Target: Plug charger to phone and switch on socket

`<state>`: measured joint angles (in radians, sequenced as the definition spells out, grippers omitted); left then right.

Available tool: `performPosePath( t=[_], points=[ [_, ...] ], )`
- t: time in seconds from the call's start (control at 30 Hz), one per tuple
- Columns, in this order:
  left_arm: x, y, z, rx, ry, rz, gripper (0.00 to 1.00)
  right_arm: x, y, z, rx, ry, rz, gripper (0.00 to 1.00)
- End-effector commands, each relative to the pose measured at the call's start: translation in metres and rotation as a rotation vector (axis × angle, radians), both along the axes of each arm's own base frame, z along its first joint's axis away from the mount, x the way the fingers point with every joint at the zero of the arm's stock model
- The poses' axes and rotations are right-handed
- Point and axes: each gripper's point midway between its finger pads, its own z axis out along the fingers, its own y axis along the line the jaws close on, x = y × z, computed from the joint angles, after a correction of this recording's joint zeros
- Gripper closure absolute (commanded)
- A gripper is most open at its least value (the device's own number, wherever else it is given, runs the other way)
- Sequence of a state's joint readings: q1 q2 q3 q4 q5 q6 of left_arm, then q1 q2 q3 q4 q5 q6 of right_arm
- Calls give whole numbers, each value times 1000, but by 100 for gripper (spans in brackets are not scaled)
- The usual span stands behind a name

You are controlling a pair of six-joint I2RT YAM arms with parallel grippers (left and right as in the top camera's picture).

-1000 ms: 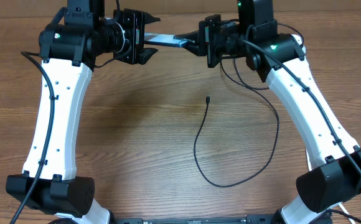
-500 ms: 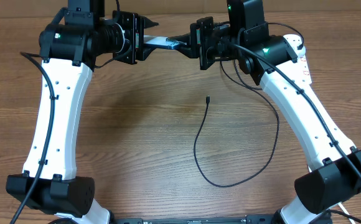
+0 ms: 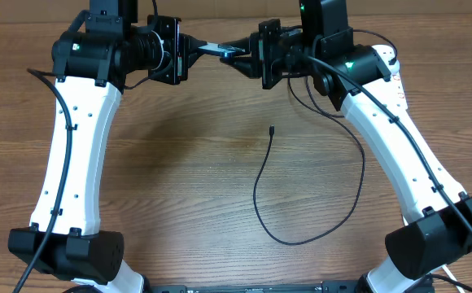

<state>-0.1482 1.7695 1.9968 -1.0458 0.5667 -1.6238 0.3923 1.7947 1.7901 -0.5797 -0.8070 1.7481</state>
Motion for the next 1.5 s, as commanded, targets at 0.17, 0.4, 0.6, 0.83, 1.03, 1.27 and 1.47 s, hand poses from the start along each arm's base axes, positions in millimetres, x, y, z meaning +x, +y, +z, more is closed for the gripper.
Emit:
performPosePath(
  t=[0.17, 0.4, 0.6, 0.83, 1.03, 1.27, 1.47],
  points=[
    [5, 2, -2, 10, -10, 3, 96, -14, 9, 26, -22, -205, 72, 11],
    [11, 39, -19, 188, -36, 50, 96, -1, -8, 19, -145, -462, 118, 0],
    [7, 98, -38, 384, -26, 64, 96, 12, -68, -33, -423, -451, 100, 0],
    [13, 118, -51, 671, -250, -323, 96, -8, -162, -121, -1044, -301, 164, 0],
    [6, 87, -100, 657, -211, -599, 96, -38, -148, -188, -1148, -214, 306, 0],
    [3, 45, -139, 539, -238, -817, 96, -51, -123, -250, -1147, -272, 358, 1],
    [1, 42, -148, 528, -208, -836, 96, -52, -124, -273, -1160, -294, 348, 33]
  ],
)
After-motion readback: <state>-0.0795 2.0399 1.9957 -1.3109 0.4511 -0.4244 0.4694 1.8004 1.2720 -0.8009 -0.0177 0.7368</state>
